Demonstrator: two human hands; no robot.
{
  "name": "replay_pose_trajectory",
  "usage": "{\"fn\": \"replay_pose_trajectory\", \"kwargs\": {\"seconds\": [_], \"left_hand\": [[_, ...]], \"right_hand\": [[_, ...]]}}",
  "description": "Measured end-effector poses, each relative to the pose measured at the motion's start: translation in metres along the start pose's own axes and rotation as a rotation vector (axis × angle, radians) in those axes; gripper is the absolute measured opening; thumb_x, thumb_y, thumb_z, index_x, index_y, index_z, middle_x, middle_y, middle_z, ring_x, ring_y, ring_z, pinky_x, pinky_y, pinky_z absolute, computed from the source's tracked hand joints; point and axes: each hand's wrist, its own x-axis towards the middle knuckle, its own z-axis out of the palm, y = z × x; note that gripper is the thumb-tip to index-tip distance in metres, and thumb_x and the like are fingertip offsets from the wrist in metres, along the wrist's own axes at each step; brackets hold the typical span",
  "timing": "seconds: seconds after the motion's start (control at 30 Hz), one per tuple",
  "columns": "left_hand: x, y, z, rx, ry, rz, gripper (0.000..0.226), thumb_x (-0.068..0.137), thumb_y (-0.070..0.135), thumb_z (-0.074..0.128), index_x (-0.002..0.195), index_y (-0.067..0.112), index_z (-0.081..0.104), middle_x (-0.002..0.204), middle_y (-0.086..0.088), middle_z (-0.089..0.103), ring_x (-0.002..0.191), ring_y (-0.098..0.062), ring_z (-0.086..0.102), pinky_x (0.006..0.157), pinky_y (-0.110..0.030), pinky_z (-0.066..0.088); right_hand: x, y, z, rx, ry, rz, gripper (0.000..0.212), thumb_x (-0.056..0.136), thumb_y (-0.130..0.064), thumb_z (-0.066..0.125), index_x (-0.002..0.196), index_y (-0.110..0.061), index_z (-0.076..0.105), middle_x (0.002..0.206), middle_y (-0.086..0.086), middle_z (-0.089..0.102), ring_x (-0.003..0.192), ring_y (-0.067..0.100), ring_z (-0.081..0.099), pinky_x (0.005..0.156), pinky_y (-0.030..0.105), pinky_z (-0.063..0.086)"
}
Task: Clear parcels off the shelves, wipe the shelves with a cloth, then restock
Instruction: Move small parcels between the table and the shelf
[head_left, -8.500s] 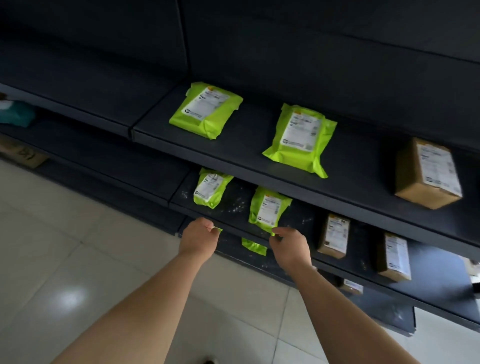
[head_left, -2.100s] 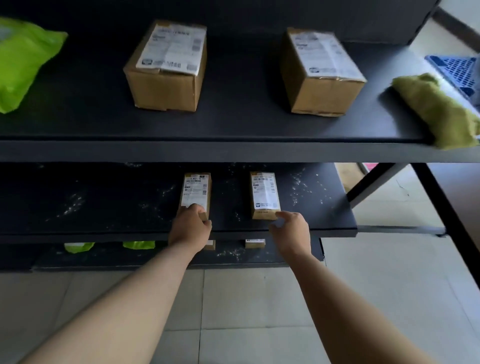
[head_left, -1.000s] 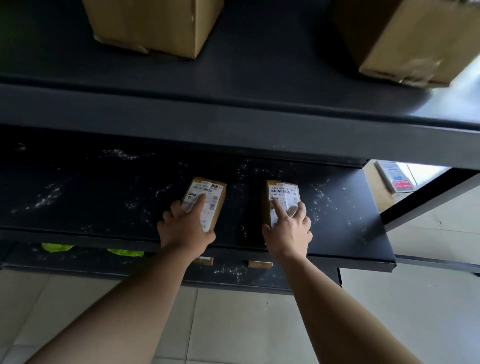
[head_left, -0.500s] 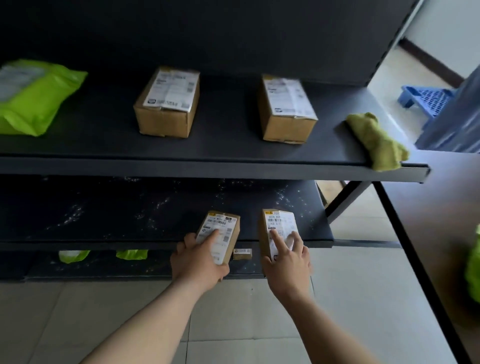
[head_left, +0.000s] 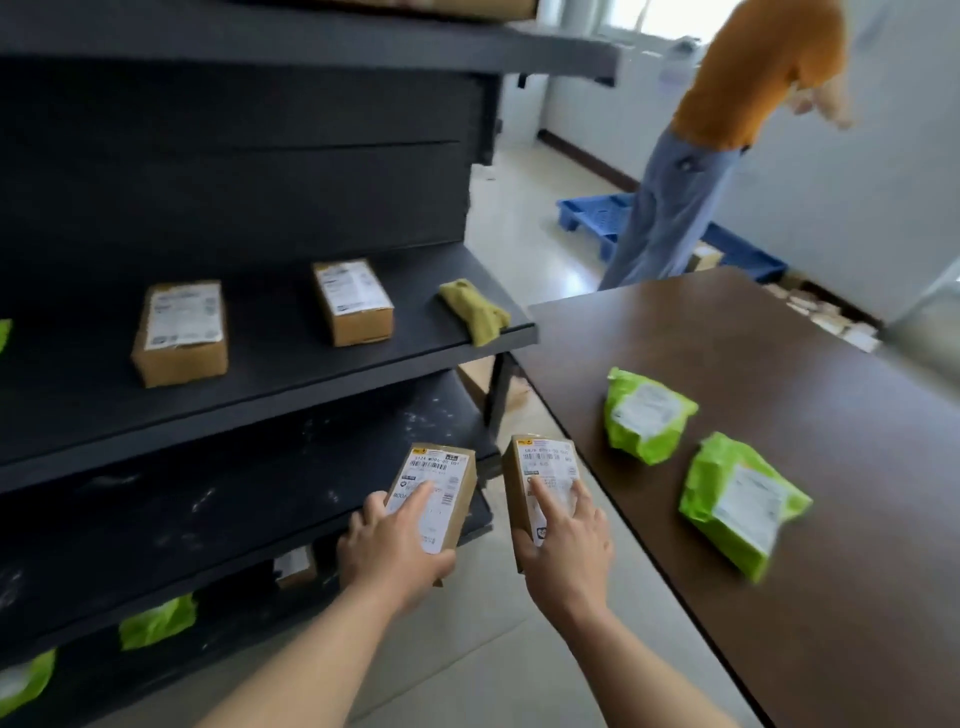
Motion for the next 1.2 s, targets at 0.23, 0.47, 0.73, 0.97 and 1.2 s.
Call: {"fn": "replay_pose_trajectory", "kwargs": {"seconds": [0.23, 0.47, 0.73, 0.97, 1.2], "left_hand": [[-0.042, 0.097, -0.007, 0.015, -0.007, 0.249, 0.091, 0.068, 0.066, 0.059, 0.145, 0.050, 0.014, 0.137, -0.002, 0.030, 0.117, -0.025, 0.039, 0.098, -0.039, 0.035], [-0.078, 0.198, 0.013, 0.030, -0.062, 0.413, 0.090, 0.069, 0.064, 0.061, 0.145, 0.050, 0.015, 0.141, -0.005, 0.029, 0.124, -0.027, 0.036, 0.101, -0.041, 0.035], [-0.123, 0.315, 0.072, 0.052, -0.160, 0.474, 0.088, 0.069, 0.061, 0.061, 0.145, 0.049, 0.018, 0.142, -0.007, 0.028, 0.124, -0.028, 0.037, 0.100, -0.041, 0.036], [-0.138, 0.384, 0.128, 0.130, -0.220, 0.448, 0.088, 0.073, 0.062, 0.061, 0.147, 0.045, 0.017, 0.144, -0.009, 0.028, 0.126, -0.028, 0.036, 0.103, -0.041, 0.033], [-0.128, 0.415, 0.171, 0.230, -0.250, 0.398, 0.090, 0.073, 0.063, 0.060, 0.148, 0.044, 0.013, 0.145, -0.009, 0.025, 0.128, -0.029, 0.034, 0.104, -0.041, 0.032]], "right_hand": [[-0.039, 0.081, -0.084, 0.000, 0.143, 0.197, 0.063, 0.086, -0.045, 0.055, 0.143, -0.050, 0.027, 0.157, -0.001, 0.008, 0.137, 0.026, 0.020, 0.109, 0.044, 0.026], [-0.070, 0.179, -0.139, -0.003, 0.246, 0.391, 0.064, 0.085, -0.046, 0.056, 0.143, -0.046, 0.029, 0.155, 0.002, 0.013, 0.134, 0.028, 0.026, 0.107, 0.044, 0.030], [-0.093, 0.299, -0.168, -0.002, 0.207, 0.560, 0.064, 0.087, -0.048, 0.054, 0.145, -0.045, 0.027, 0.156, 0.003, 0.012, 0.137, 0.028, 0.022, 0.110, 0.046, 0.028], [-0.086, 0.371, -0.170, 0.029, 0.125, 0.613, 0.062, 0.089, -0.047, 0.053, 0.146, -0.044, 0.027, 0.156, 0.003, 0.012, 0.138, 0.029, 0.021, 0.112, 0.048, 0.026], [-0.068, 0.410, -0.158, 0.042, 0.059, 0.629, 0.062, 0.089, -0.046, 0.053, 0.145, -0.045, 0.027, 0.155, 0.004, 0.011, 0.137, 0.028, 0.021, 0.113, 0.047, 0.026]]}}
